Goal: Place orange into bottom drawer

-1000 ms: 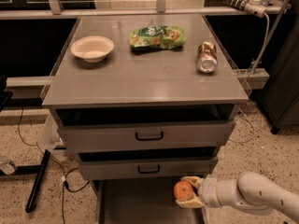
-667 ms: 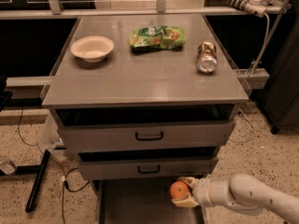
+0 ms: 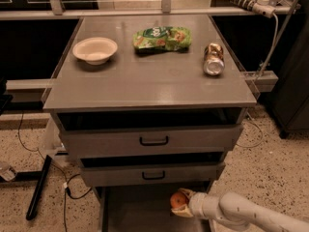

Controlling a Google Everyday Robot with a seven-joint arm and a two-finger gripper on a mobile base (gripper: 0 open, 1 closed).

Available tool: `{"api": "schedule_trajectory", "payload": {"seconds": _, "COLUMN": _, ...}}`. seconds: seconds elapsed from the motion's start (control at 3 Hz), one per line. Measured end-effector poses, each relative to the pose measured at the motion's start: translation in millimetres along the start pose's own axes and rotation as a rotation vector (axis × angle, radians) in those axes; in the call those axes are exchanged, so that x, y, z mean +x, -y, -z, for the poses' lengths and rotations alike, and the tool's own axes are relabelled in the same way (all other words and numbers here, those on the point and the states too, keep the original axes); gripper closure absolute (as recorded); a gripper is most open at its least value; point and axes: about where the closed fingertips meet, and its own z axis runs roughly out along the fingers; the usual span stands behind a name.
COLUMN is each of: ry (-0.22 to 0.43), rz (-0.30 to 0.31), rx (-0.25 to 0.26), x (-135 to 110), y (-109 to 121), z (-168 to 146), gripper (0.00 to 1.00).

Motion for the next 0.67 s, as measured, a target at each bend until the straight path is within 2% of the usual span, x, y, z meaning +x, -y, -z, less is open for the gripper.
{"api": "schedule_trajectory", "payload": {"seconds": 0.33, "ry": -0.005, "rz": 0.086, "rx": -0.004, "x": 38.6, "y": -8.9, "z": -59.1, "gripper": 1.00}}
{"api": "schedule_trajectory", "payload": {"seconds": 0.67, "ry": -0.005, "rz": 0.086, "rx": -0.004, "x": 38.6, "y": -8.9, "z": -59.2, "gripper": 1.00}}
